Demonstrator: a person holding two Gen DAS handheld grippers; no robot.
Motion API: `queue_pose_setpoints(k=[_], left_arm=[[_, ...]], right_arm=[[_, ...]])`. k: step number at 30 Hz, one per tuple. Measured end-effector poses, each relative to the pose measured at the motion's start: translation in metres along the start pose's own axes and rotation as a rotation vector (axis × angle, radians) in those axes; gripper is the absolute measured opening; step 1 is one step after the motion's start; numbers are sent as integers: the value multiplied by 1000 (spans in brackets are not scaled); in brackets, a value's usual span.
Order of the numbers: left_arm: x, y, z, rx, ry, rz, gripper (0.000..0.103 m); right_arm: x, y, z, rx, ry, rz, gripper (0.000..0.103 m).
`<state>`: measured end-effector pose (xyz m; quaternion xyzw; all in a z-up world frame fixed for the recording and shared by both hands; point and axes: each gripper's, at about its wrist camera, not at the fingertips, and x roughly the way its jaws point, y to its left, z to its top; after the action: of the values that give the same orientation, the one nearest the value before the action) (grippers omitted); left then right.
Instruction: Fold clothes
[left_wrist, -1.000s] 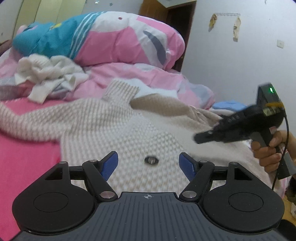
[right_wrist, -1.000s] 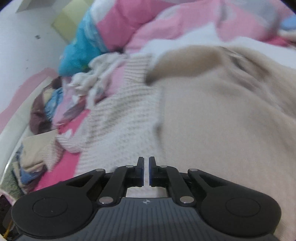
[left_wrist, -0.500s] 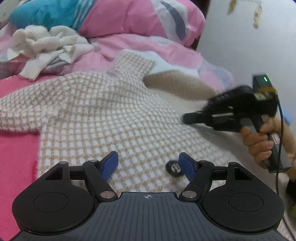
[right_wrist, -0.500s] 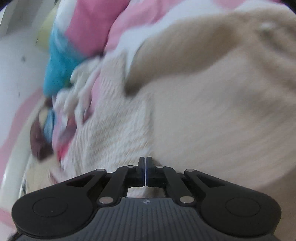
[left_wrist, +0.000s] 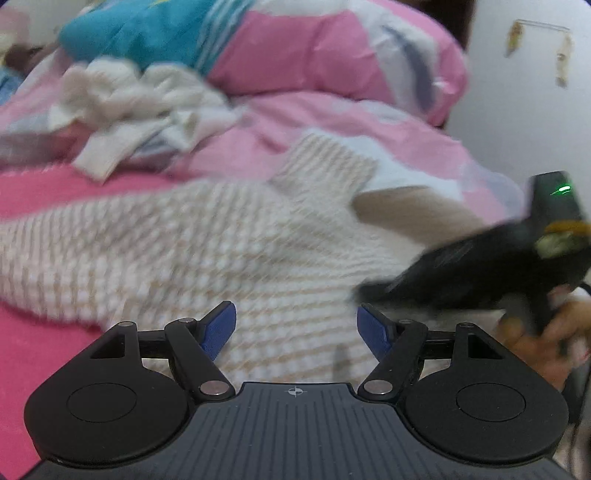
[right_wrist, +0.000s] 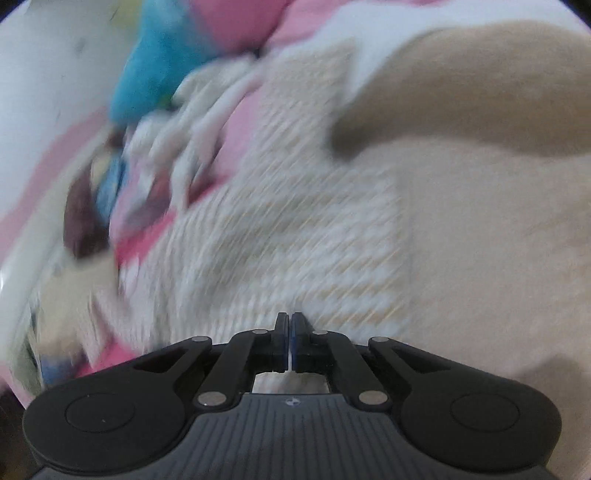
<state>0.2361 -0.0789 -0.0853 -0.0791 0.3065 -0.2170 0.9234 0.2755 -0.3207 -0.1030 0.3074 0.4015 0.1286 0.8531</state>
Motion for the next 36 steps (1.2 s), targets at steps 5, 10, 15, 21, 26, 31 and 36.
queue_pose_setpoints(k=[5,10,15,21,26,31,36], left_arm=[[-12,25,8,-152,-104,-41,73],[-10,57,11,-291,-162,-29,72],[-11,72,7,-349,-212,-5,73],[-12,77,3,-373,-233,7,73],[-16,76,1,-370,-262,34,73],[-20,78,-1,-387,-286,53,73],[-22,83,-2,-412,-308,43,73]], right_arm=[[-27,-1,20,-7,-86,-39,3],[-3,52,24,-175,-44,13,3],[52,65,37,-235,-19,-59,3],[71,28,61,-54,-68,-51,0],[43,48,54,-107,-78,-20,2],[56,63,78,-153,-149,-78,2],[77,43,102,-35,-204,-113,0]])
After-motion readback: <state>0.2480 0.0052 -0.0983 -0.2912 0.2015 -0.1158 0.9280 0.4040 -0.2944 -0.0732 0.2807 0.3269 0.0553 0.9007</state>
